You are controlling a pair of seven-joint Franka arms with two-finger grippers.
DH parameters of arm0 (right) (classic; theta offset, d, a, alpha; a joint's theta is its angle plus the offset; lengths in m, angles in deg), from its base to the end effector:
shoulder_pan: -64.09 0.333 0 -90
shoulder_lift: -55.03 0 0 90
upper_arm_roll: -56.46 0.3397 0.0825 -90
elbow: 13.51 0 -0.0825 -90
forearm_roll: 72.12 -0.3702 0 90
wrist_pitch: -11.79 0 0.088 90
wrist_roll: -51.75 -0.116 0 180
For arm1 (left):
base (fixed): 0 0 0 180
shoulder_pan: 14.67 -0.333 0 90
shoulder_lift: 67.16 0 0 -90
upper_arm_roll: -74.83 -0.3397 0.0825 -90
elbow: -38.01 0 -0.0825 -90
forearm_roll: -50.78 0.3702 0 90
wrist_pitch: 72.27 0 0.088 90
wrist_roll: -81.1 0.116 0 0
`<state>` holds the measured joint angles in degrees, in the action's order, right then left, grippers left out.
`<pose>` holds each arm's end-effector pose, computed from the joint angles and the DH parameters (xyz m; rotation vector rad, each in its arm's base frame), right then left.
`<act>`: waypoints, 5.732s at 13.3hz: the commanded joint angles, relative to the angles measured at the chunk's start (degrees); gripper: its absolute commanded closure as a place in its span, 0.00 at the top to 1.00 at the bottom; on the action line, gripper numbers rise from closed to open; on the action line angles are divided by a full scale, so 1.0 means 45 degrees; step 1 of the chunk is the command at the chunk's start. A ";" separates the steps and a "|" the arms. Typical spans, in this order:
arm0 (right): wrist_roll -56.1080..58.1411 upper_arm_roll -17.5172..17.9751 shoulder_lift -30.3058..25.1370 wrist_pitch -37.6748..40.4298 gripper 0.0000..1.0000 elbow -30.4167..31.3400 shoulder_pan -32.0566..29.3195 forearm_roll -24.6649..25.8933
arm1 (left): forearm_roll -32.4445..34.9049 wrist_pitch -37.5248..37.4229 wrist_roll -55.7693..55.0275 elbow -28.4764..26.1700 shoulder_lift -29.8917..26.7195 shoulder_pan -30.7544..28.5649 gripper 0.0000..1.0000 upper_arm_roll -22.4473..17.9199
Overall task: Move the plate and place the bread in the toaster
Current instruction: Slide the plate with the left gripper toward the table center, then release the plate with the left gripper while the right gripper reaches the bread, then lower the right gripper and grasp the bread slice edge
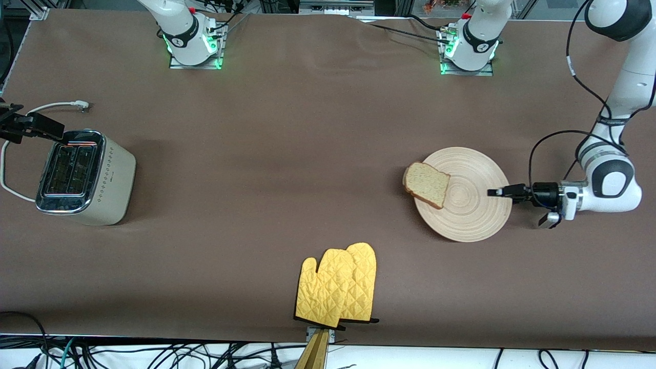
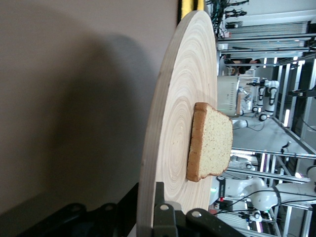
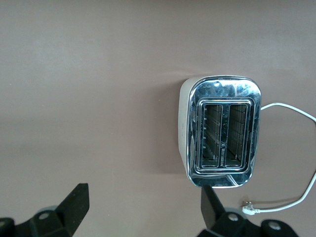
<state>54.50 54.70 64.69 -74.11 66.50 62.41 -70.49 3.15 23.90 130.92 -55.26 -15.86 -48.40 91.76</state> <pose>0.5870 -0.0370 0.6172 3.1098 -0.0200 -0.1049 0.6042 0.1200 0.1408 1.8826 -0.0730 -0.1109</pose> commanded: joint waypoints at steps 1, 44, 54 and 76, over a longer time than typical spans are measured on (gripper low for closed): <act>0.0152 0.0020 0.0157 0.0086 1.00 -0.0358 -0.0115 -0.0208 | -0.1346 0.0557 -0.0094 -0.0716 -0.0499 0.0971 0.00 -0.0033; -0.0509 0.0118 0.0722 -0.0164 1.00 0.1297 0.0354 -0.3853 | -0.7694 0.7652 -0.0573 -0.6130 -0.5966 0.7837 1.00 -0.2220; -0.2270 0.0157 0.1817 -0.5221 1.00 0.5653 0.1992 -0.8293 | 0.6939 0.5044 -1.0552 -0.4885 -0.9640 0.5466 1.00 -0.1695; 0.3001 0.2325 0.3886 -1.1477 1.00 0.9036 0.2932 -1.4326 | 1.0565 -0.3481 -1.2731 0.3011 -0.9623 0.6854 1.00 -0.3217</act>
<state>64.26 64.57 81.67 -124.90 106.48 76.09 -131.64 50.31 9.18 73.45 -43.43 -59.87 -17.41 77.46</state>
